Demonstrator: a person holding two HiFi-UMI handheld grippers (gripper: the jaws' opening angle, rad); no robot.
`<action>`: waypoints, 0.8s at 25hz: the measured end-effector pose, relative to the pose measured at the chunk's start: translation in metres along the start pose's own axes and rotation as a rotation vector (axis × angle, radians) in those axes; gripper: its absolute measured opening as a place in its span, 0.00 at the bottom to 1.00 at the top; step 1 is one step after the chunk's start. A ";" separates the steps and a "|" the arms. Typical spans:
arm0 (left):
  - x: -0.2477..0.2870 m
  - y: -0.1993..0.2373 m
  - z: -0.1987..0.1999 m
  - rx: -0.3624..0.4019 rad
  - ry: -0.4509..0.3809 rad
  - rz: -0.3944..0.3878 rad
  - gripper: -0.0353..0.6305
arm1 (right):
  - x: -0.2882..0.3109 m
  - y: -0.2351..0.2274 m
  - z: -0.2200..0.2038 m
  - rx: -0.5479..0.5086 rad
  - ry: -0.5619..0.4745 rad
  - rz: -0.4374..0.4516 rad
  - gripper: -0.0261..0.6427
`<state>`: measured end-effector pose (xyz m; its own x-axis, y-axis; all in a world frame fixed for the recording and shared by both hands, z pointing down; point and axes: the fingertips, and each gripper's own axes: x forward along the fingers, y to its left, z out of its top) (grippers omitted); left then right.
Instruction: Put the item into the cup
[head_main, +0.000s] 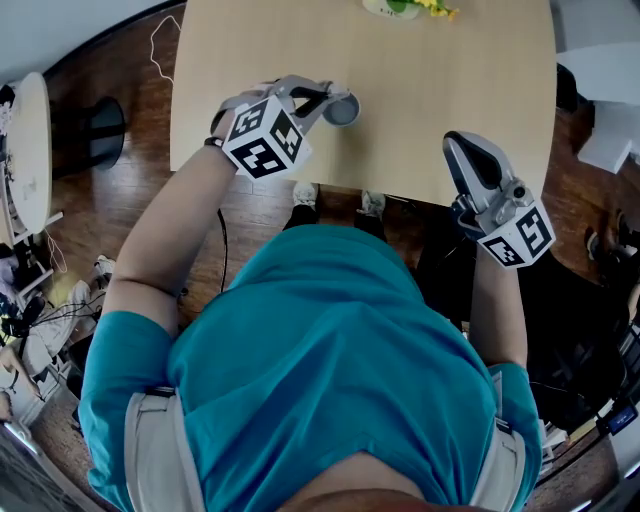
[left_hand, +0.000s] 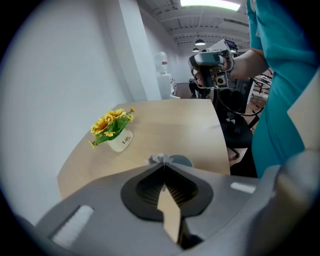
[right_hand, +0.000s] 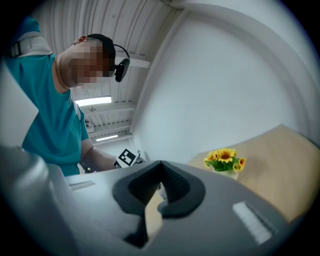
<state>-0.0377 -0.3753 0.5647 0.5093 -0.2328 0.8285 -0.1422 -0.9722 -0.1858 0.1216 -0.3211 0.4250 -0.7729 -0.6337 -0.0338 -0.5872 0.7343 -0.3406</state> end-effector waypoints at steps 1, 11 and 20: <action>-0.001 -0.001 0.002 0.006 0.000 -0.005 0.06 | 0.000 0.000 0.000 0.002 0.000 -0.001 0.04; 0.027 -0.027 -0.003 0.133 0.098 -0.062 0.06 | -0.001 -0.002 -0.001 0.007 0.003 -0.004 0.04; 0.062 -0.039 -0.020 0.166 0.182 -0.102 0.06 | -0.008 -0.006 -0.006 0.016 0.004 -0.018 0.04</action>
<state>-0.0174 -0.3512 0.6339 0.3510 -0.1398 0.9259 0.0513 -0.9844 -0.1681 0.1295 -0.3190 0.4331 -0.7630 -0.6459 -0.0241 -0.5973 0.7188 -0.3558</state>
